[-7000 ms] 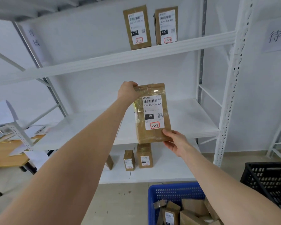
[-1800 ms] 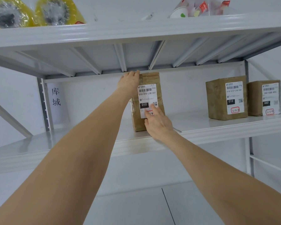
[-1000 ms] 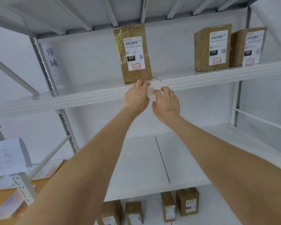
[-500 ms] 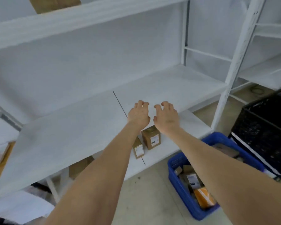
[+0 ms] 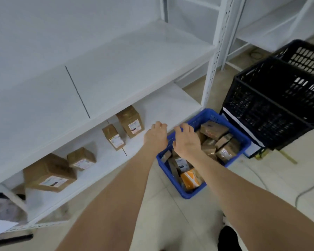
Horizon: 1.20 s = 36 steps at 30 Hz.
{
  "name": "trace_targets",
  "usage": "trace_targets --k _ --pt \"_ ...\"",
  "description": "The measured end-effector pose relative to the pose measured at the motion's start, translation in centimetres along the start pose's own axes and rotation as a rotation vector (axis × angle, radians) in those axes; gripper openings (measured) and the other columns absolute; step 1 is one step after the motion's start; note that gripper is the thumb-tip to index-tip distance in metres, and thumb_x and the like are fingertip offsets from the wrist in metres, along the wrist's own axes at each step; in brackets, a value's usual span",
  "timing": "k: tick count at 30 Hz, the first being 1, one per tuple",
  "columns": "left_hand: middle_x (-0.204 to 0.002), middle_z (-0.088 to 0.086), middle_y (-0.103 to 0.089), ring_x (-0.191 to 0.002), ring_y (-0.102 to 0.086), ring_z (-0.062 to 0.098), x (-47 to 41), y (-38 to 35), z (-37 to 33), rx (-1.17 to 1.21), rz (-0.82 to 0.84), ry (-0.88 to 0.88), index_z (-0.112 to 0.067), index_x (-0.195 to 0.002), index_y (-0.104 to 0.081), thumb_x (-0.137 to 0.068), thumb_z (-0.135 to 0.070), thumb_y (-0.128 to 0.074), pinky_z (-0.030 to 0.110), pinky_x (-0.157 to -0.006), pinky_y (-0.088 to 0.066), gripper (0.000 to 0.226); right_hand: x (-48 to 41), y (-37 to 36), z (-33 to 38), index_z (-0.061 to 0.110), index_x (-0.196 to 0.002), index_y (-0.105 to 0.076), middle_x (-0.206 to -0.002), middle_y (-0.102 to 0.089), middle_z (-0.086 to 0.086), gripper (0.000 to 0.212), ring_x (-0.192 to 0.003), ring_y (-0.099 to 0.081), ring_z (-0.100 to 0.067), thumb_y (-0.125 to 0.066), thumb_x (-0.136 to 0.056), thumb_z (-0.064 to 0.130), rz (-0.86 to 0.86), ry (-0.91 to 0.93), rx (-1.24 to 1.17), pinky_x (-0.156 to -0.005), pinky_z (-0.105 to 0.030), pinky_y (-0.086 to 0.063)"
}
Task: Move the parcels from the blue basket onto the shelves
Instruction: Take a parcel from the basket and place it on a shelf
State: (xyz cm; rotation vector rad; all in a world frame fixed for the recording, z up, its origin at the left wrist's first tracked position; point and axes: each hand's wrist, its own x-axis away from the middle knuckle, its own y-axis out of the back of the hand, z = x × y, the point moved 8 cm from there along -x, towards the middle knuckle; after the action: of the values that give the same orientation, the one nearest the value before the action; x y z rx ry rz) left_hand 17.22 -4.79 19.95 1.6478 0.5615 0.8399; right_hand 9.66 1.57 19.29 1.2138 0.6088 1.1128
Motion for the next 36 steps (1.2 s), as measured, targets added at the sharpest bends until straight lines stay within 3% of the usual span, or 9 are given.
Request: trace_targets --k 9,15,18,24,27,32,36 --pt "-0.134 0.009 -0.040 -0.126 -0.041 0.025 -9.5 -9.3 -11.7 0.080 0.115 0.084 -0.010 -0.136 -0.040 -0.091 -0.023 -0.054 0.036 -0.091 -0.046 0.049 -6.2 -2.6 -16.2 0.015 -0.138 -0.034 -0.141 -0.032 -0.012 0.052 -0.134 -0.029 -0.030 -0.056 -0.093 0.029 0.173 0.018 0.023 -0.105 -0.038 -0.035" --pt "-0.130 0.010 -0.043 -0.120 -0.045 0.025 -14.9 -15.9 -15.1 0.133 0.194 0.122 -0.009 -0.130 -0.044 -0.091 -0.017 -0.051 0.035 -0.090 -0.046 0.041 -10.3 -7.0 -23.8 0.016 -0.138 -0.036 -0.140 -0.035 -0.010 0.051 -0.132 -0.032 -0.029 -0.055 -0.092 0.026 0.278 -0.022 0.045 -0.103 -0.039 -0.038" --pt "-0.131 0.010 -0.041 -0.121 -0.044 0.026 -17.6 -19.3 -15.2 0.136 0.241 0.156 -0.010 -0.134 -0.041 -0.090 -0.017 -0.052 0.035 -0.087 -0.046 0.046 -12.9 -10.0 -26.1 0.018 -0.140 -0.035 -0.141 -0.034 -0.010 0.054 -0.132 -0.032 -0.030 -0.058 -0.091 0.023 0.338 -0.034 0.065 -0.105 -0.040 -0.038" --pt "-0.143 0.011 -0.031 -0.128 -0.040 0.029 -22.3 -28.9 -14.3 0.258 0.379 0.249 -0.010 -0.141 -0.032 -0.091 -0.018 -0.055 0.040 -0.096 -0.045 0.056 -18.0 -18.2 -29.8 0.019 -0.145 -0.023 -0.147 -0.027 -0.013 0.066 -0.135 -0.030 -0.031 -0.059 -0.091 0.027 0.485 -0.053 0.101 -0.106 -0.040 -0.035" --pt "-0.145 0.010 -0.030 -0.129 -0.039 0.029 -24.0 -34.0 -13.2 0.329 0.442 0.339 -0.011 -0.144 -0.029 -0.092 -0.017 -0.052 0.043 -0.100 -0.044 0.058 -20.1 -23.1 -31.7 0.017 -0.150 -0.013 -0.152 -0.019 -0.016 0.077 -0.139 -0.025 -0.033 -0.061 -0.091 0.033 0.582 -0.066 0.121 -0.109 -0.041 -0.033" --pt "-0.139 0.009 -0.035 -0.122 -0.046 0.029 -26.3 -42.2 -10.9 0.399 0.475 0.517 -0.013 -0.138 -0.037 -0.093 -0.016 -0.050 0.043 -0.092 -0.048 0.047 -24.2 -32.4 -34.3 0.017 -0.152 -0.006 -0.154 -0.017 -0.020 0.094 -0.143 -0.017 -0.036 -0.065 -0.086 0.047 0.688 -0.034 0.223 -0.112 -0.043 -0.030" --pt "-0.139 0.009 -0.035 -0.124 -0.045 0.030 -27.5 -48.2 -9.4 0.414 0.485 0.583 -0.013 -0.144 -0.030 -0.093 -0.017 -0.050 0.043 -0.092 -0.047 0.055 -26.4 -39.8 -34.7 0.020 -0.154 0.002 -0.156 -0.010 -0.022 0.106 -0.145 -0.010 -0.040 -0.066 -0.081 0.055 0.760 0.049 0.320 -0.114 -0.048 -0.024"
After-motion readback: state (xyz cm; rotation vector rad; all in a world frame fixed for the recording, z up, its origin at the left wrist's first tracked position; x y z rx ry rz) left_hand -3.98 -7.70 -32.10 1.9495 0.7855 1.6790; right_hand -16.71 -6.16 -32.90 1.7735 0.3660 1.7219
